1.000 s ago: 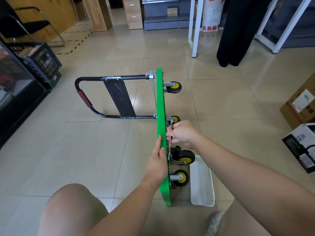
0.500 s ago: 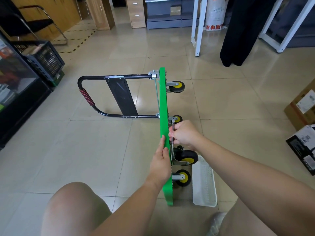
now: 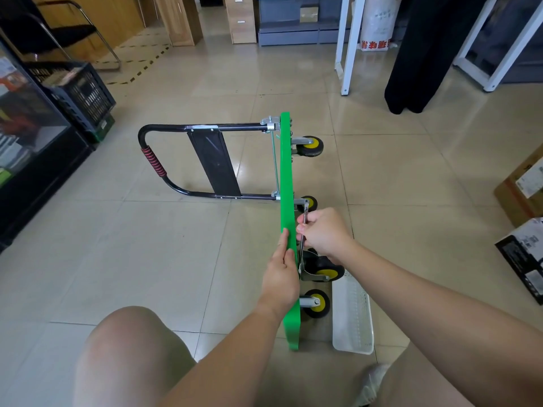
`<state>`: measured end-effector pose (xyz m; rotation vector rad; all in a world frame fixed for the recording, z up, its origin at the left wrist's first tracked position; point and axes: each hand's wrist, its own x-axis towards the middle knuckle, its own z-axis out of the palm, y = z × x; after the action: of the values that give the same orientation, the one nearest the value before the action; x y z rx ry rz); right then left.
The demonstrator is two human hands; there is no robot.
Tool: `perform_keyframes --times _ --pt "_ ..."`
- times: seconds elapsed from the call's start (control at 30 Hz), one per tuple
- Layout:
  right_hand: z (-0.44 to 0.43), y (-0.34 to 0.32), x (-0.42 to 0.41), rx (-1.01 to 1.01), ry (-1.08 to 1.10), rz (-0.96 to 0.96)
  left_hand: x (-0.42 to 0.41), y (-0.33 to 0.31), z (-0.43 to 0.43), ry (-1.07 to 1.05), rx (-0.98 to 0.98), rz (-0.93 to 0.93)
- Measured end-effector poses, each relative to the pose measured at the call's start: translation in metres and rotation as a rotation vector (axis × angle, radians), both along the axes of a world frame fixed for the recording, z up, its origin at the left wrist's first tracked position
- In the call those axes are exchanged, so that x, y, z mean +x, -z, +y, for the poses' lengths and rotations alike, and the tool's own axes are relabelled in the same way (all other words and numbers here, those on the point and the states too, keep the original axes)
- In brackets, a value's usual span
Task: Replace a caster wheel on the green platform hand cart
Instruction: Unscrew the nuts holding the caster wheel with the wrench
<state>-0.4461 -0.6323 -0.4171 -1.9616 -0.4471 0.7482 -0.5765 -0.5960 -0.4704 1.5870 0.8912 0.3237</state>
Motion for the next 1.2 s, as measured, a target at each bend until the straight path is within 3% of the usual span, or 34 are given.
perform_keyframes --times 0.2,0.4,0.67,1.2 --pt "-0.002 0.001 -0.009 0.034 -0.042 -0.097 0.003 -0.001 0.003 0.000 0.000 -0.011" --pt "-0.017 0.001 -0.017 0.136 0.009 -0.027 -0.001 -0.001 0.000 0.009 0.011 -0.003" --pt "-0.036 0.003 -0.038 0.237 -0.112 -0.132 0.001 0.008 0.003 0.026 0.032 -0.023" --pt "-0.074 0.005 -0.072 0.330 -0.064 -0.154 -0.001 0.011 0.002 -0.011 -0.095 -0.067"
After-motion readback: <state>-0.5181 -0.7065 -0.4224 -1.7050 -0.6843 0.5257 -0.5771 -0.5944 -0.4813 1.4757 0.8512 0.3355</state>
